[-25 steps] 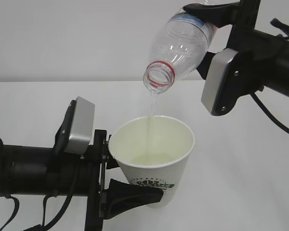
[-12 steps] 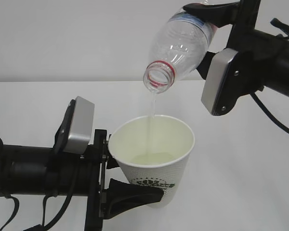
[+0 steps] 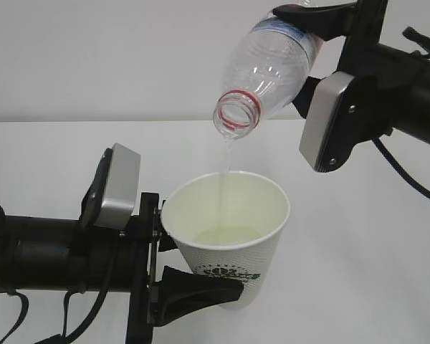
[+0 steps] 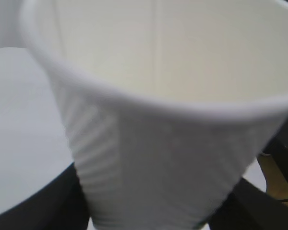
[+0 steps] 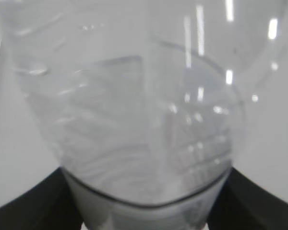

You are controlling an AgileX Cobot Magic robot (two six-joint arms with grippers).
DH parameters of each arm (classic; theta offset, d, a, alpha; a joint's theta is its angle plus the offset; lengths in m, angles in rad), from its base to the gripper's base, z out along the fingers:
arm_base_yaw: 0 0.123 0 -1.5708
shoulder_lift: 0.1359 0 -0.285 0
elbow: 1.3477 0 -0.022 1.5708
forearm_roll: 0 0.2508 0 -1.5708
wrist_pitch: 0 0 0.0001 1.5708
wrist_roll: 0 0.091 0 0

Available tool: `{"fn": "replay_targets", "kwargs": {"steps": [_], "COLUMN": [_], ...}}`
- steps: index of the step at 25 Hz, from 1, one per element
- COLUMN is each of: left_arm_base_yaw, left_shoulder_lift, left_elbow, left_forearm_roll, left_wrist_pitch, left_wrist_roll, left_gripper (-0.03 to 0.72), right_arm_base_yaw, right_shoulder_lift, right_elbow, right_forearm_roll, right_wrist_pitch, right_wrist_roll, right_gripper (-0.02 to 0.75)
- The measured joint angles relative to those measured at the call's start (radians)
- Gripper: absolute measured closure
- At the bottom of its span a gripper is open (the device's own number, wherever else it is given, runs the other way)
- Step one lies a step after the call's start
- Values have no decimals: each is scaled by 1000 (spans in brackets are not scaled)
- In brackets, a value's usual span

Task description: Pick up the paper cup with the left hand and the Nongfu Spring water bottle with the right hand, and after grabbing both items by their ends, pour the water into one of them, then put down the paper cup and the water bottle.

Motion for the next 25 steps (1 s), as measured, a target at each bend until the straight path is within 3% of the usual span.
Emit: {"fn": "replay_targets", "kwargs": {"steps": [25], "left_arm_base_yaw": [0], "left_shoulder_lift": [0], "left_elbow": [0], "left_forearm_roll": [0], "left_wrist_pitch": [0], "left_wrist_roll": [0], "left_gripper": [223], "right_arm_base_yaw": [0], "right_shoulder_lift": [0], "right_elbow": [0], "right_forearm_roll": [0], "right_wrist_pitch": [-2], "right_wrist_roll": [0], "right_gripper": [244]}}
